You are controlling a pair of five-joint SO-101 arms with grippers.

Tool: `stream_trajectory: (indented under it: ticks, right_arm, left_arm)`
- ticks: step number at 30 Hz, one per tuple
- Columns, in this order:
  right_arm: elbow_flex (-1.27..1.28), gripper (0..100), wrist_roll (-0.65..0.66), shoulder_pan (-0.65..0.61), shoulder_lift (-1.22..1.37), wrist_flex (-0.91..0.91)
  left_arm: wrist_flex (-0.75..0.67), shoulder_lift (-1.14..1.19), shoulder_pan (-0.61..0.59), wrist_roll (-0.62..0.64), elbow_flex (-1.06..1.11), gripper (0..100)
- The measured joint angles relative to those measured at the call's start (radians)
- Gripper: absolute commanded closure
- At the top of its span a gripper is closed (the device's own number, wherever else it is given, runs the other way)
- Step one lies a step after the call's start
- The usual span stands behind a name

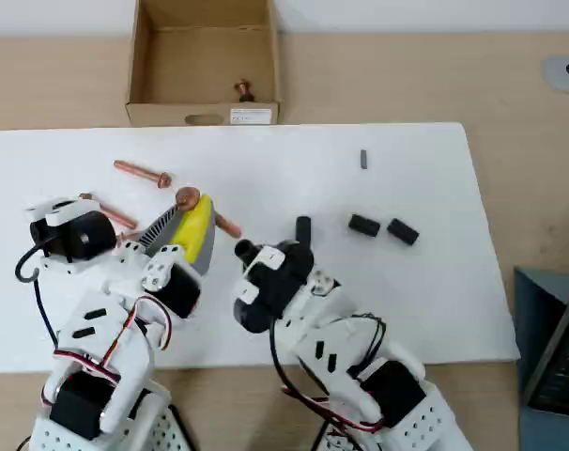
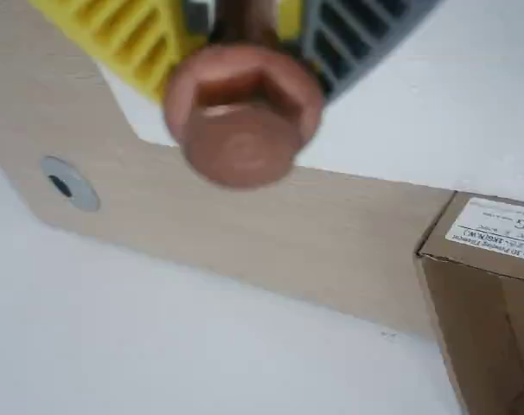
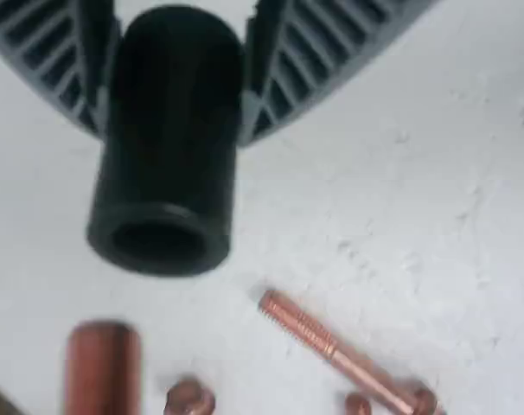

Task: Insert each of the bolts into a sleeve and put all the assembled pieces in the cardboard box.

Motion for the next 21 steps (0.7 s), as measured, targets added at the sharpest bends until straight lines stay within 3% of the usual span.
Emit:
stream_trajectory:
  ticks: [12,21]
  right_arm:
    - [0.000,98.9,0.021,0.000,0.000,-0.008]
    - [0.000,98.9,0.021,0.000,0.000,-0.008]
  left_arm:
    - [0.000,0.000,0.055,-0.101,0.000,100]
    - [0.029,-0.002,0.058,-0.107,-0.002,100]
